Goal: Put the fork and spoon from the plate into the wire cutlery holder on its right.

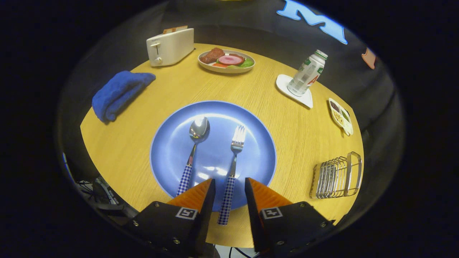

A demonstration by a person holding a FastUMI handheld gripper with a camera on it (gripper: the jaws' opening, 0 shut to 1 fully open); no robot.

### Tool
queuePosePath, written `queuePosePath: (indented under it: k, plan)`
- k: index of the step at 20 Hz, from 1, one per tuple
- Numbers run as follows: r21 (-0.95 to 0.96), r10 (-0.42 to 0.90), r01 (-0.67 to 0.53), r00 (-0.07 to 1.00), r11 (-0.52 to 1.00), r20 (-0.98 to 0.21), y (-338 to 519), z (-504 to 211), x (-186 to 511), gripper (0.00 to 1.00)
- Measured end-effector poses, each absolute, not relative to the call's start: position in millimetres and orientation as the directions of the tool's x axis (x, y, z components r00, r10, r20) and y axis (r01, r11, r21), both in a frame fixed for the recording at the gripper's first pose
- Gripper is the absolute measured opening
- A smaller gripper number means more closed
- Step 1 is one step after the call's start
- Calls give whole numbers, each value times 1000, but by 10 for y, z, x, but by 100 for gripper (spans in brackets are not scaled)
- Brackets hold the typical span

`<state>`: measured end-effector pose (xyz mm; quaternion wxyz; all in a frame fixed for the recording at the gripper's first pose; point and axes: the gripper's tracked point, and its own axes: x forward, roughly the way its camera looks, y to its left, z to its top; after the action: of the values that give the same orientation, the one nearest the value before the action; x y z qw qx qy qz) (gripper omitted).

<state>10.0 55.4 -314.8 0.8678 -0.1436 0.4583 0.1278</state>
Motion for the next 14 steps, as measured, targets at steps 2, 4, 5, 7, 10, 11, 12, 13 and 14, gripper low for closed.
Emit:
queuePosePath:
  k: [2, 4, 5, 7, 10, 11, 12, 13, 14]
  plan:
    - [-116, 70, -326, 508, 938, -859, 530, -3214, 104, 27]
    - [-31, 110, -292, 455, 956, -883, 577, -3228, 54, 15]
    - [-14, 116, -274, 452, 962, -884, 559, -3241, 80, 15]
    - [6, 124, -273, 416, 962, -901, 522, -3195, 60, 1]
    - [-5, 138, -351, 382, 936, -914, 439, -3098, 6, 1]
    - [-4, 145, -382, 362, 924, -921, 406, -3061, -41, 1]
    - [4, 160, -414, 343, 910, -926, 372, -2996, -72, 1]
    - [-2, 160, -447, 325, 895, -932, 301, -2926, -110, 1]
    - [-24, 146, -481, 312, 876, -939, 205, -2854, -136, 1]
